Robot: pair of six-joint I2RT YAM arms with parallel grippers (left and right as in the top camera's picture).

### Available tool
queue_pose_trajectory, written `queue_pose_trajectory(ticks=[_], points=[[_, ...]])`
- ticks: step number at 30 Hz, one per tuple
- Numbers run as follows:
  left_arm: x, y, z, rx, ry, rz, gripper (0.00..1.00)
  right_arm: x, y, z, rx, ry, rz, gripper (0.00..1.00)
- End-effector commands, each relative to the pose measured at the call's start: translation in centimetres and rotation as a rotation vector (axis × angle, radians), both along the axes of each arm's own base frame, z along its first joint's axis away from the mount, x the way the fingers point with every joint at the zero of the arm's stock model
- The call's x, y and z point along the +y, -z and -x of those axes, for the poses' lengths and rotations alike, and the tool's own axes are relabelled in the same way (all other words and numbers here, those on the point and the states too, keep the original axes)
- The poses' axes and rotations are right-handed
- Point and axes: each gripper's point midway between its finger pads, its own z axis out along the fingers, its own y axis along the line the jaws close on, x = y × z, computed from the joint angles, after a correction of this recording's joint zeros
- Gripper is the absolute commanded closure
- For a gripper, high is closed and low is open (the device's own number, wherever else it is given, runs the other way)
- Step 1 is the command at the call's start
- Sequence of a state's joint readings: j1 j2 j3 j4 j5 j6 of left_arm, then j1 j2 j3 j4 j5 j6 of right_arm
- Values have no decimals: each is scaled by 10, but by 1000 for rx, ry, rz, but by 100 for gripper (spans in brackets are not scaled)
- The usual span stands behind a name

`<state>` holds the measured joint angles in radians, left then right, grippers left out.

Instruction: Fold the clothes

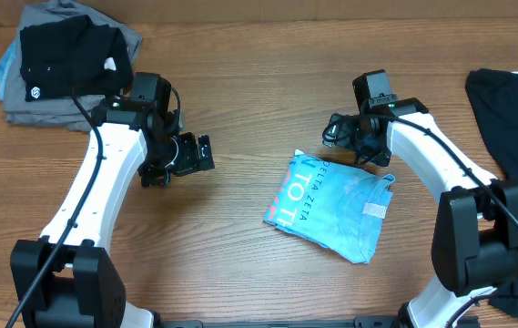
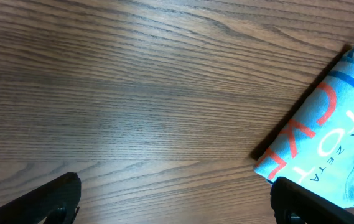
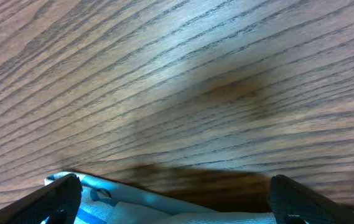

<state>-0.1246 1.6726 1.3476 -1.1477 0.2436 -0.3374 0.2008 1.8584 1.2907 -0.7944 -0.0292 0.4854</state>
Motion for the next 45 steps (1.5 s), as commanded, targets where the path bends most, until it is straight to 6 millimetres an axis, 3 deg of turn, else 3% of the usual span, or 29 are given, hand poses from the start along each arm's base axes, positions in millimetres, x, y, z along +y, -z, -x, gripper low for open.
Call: queue_pose_trajectory(ticks=[1, 24, 27, 30, 43, 45], points=[[-3, 1, 1, -1, 23, 7, 0, 1, -7, -8, -29, -3, -3, 0], [-3, 1, 1, -2, 27, 5, 0, 1, -7, -8, -29, -3, -3, 0], [25, 6, -3, -38, 111, -170, 0, 1, -7, -8, -29, -3, -3, 0], [37, 6, -5, -43, 104, -240, 0, 1, -7, -8, -29, -3, -3, 0], [37, 6, -5, -43, 104, -239, 0, 2, -8, -9, -34, -3, -5, 0], [30, 6, -6, -43, 71, -195, 0, 3, -10, -15, -60, -3, -10, 0]])
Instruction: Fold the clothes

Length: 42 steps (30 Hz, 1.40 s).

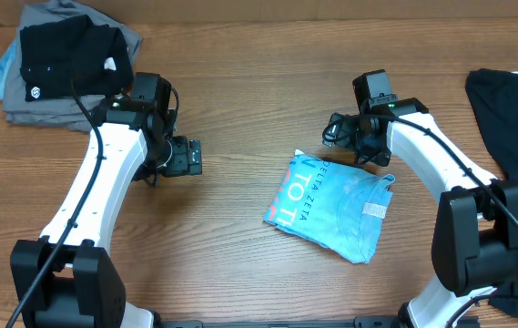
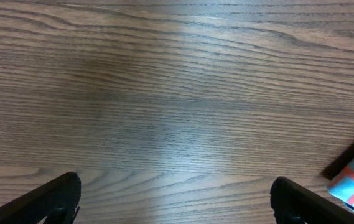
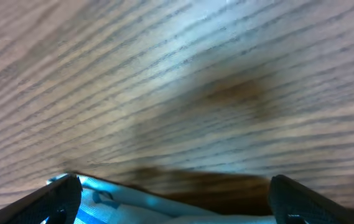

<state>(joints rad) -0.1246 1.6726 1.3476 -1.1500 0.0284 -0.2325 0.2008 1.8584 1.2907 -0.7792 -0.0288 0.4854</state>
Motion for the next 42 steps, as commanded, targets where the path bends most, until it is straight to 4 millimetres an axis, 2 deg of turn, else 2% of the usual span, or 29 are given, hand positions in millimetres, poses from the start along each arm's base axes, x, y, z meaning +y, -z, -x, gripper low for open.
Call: queue_pose_trajectory(ticks=[1, 4, 6, 8, 13, 18, 21, 23, 26, 28, 29, 30, 31, 33, 35, 37, 39, 42], points=[[-16, 0, -1, 4, -46, 85, 0, 4, -11, -18, -73, -3, -14, 0], [-41, -5, 1, 36, -118, 240, 0, 14, -18, -31, -130, -18, -68, 0], [-44, -6, -2, 29, -139, 258, 0, 18, -21, -37, -156, -25, -88, 0], [-47, -8, -13, -1, -212, 286, 0, 22, -23, -40, -171, -26, -107, 0], [-47, -9, -16, -3, -284, 295, 0, 62, -30, -21, -87, -98, -348, 0], [-47, -11, -29, -48, -337, 308, 0, 67, -34, -18, -94, -165, -367, 0], [-57, -14, -28, -29, -352, 357, 1, 61, -41, -17, -102, -152, -372, 0], [-60, -13, -27, -30, -342, 346, 0, 53, -54, -18, -127, -145, -371, 0], [-65, -12, -25, -23, -329, 348, 0, 33, -85, -21, -199, -110, -355, 0], [-73, -13, -25, -37, -280, 349, 14, 16, -117, -25, -280, -91, -341, 0], [-81, -14, -28, -61, -217, 355, 19, 6, -139, -25, -341, -89, -333, 0], [-90, -16, -29, -86, -143, 362, 19, -3, -155, -25, -380, -77, -324, 0], [-100, -18, -30, -106, -71, 372, 14, -12, -170, -23, -419, -60, -319, 0], [-131, -23, -28, -148, 92, 401, 0, -32, -202, -16, -503, -24, -308, 0], [-154, -26, -25, -181, 180, 412, 0, -43, -220, -8, -549, -3, -299, 0], [-178, -31, -24, -224, 259, 431, 0, -50, -229, 3, -559, 9, -290, 0], [-202, -33, -24, -270, 319, 437, 0, -53, -230, 16, -547, -31, -253, 0], [-220, -24, -27, -303, 360, 405, 0, -62, -220, 27, -500, -13, -196, 0]])
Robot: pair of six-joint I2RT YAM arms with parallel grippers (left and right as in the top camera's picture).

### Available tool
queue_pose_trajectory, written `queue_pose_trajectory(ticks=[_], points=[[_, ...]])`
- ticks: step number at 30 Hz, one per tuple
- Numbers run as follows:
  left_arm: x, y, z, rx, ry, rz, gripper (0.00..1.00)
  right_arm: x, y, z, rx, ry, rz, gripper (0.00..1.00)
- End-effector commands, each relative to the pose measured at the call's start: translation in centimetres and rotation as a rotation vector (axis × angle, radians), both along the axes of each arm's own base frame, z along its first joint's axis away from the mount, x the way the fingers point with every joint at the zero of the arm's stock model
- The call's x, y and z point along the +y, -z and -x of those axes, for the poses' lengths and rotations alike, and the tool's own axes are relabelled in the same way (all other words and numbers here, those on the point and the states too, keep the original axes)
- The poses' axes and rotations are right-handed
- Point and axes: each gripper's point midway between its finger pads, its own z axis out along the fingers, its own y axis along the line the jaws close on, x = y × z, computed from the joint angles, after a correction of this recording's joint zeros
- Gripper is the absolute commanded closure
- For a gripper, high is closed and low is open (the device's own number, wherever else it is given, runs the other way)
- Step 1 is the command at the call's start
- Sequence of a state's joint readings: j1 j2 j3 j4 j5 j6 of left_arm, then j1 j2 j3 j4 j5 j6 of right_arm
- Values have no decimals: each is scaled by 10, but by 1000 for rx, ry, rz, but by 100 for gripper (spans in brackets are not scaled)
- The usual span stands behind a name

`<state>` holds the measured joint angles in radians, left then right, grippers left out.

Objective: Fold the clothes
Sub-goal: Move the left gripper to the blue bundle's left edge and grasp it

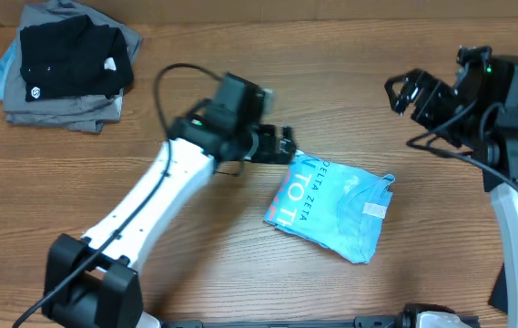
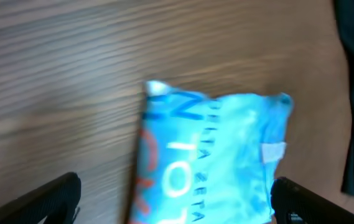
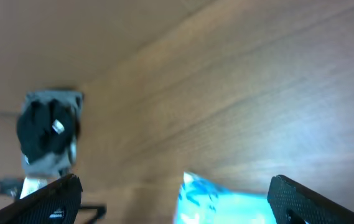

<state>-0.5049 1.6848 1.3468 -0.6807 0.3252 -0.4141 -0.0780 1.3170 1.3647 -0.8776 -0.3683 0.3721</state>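
Note:
A folded light blue T-shirt (image 1: 331,208) with red and blue lettering lies on the wooden table (image 1: 240,255), right of centre. My left gripper (image 1: 277,146) hovers open just off the shirt's upper left corner; in the left wrist view the shirt (image 2: 214,155) fills the space between its spread fingers (image 2: 46,199). My right gripper (image 1: 413,91) is open and raised well above the table at the far right, apart from the shirt. The right wrist view looks down on the shirt (image 3: 226,202) from afar, blurred.
A stack of folded clothes (image 1: 67,59), black on grey, sits at the table's back left corner and shows as the stack (image 3: 46,134) in the right wrist view. A dark garment lies at the right side.
My left gripper has moved from the table's left-centre to the shirt's upper left corner. My right gripper has left the shirt's top edge and is now raised at the far right.
Both grippers stood open, the right one low at the folded shirt's top edge, the left one some way left of it. The left then sat slightly farther left. Now the left is at the shirt and the right is lifted away; the shirt lies unmoved.

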Motion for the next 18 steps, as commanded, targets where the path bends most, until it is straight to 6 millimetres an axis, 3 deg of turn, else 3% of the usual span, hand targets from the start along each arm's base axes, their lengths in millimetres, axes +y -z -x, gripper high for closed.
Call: queue_pose_trajectory(ticks=[1, 8, 18], points=[[-16, 22, 1, -25, 63, -58, 0, -12, 12, 4, 38, 16, 83, 0], [-36, 80, 8, 198, 144, 67, 0, -14, 23, 16, 108, 21, 89, 0], [-48, 130, 17, 384, 203, 107, 0, -13, 27, 22, 135, 12, 94, 0]])
